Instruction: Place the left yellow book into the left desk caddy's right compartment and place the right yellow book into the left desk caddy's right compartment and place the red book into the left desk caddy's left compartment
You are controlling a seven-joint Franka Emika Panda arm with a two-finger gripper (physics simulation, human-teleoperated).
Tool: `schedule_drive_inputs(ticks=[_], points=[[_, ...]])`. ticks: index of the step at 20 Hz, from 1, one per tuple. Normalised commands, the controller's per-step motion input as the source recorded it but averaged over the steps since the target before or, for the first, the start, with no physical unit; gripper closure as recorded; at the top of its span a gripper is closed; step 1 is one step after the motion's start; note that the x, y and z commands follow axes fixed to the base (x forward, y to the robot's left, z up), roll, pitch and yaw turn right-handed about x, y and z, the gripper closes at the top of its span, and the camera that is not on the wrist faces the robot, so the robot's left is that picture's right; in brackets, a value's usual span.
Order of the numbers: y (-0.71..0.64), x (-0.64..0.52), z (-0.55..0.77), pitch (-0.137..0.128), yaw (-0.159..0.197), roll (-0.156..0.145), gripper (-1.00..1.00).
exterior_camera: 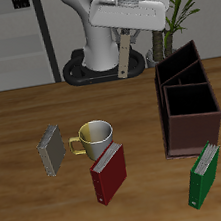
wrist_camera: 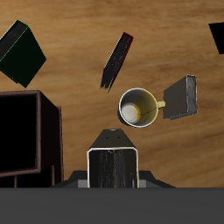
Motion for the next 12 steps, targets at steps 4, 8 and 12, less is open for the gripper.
schedule_drive_inputs(ticks=[4, 8, 12], points=[[0.45, 0.20, 0.20, 0.000, 0.014, 0.019, 1.00], [0.55, 0.23, 0.13, 0.030, -0.003, 0.057, 1.00], [0.45, 0.23, 0.18, 0.022, -0.028, 0.027, 1.00]])
